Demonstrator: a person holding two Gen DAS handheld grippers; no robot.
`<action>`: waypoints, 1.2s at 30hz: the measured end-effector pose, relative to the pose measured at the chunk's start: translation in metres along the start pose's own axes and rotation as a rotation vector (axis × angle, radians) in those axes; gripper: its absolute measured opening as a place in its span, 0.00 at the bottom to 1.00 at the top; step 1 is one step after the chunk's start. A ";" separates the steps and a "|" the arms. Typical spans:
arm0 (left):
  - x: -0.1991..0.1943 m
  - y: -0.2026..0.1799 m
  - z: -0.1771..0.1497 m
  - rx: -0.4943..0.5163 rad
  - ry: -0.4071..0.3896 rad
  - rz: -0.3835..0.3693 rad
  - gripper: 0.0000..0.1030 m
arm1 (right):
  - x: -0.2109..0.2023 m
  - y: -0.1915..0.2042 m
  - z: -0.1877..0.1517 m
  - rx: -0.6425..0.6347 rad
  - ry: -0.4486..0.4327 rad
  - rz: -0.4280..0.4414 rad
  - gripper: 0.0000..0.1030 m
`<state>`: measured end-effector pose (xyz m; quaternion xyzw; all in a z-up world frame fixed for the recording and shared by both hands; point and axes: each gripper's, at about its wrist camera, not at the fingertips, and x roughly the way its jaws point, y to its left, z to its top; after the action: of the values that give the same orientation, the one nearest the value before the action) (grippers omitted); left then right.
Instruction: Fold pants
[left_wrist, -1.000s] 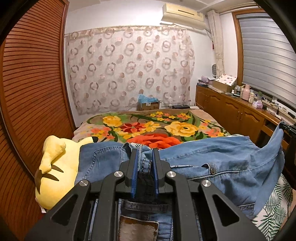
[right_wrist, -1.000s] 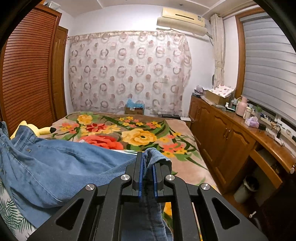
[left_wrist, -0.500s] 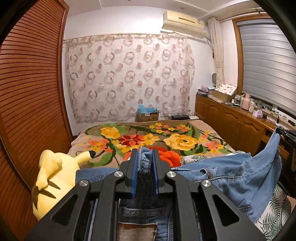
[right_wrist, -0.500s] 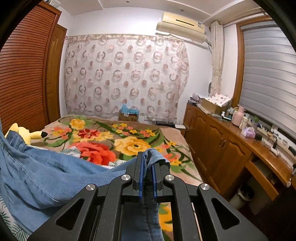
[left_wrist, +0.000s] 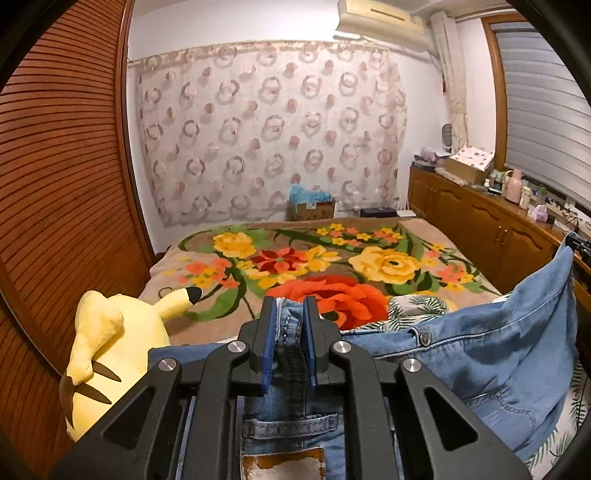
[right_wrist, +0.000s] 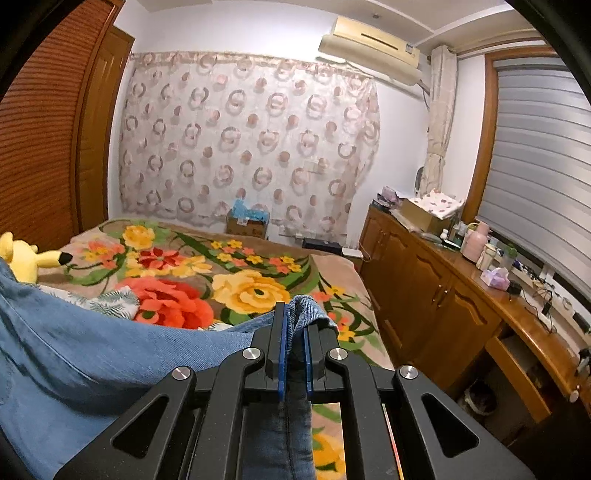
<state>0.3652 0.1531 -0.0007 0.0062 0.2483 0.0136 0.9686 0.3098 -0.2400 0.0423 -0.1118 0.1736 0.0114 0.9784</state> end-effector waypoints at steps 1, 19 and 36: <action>0.004 0.001 -0.001 -0.002 0.008 0.001 0.15 | 0.007 0.002 -0.001 -0.003 0.009 -0.004 0.06; 0.014 0.002 -0.017 0.007 0.123 0.024 0.38 | 0.037 -0.009 0.034 0.027 0.182 0.088 0.07; -0.029 -0.052 -0.043 0.039 0.126 -0.193 0.80 | -0.002 -0.007 0.011 0.032 0.221 0.137 0.46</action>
<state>0.3204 0.1009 -0.0252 0.0003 0.3085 -0.0843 0.9475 0.3124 -0.2440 0.0539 -0.0844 0.2879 0.0628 0.9519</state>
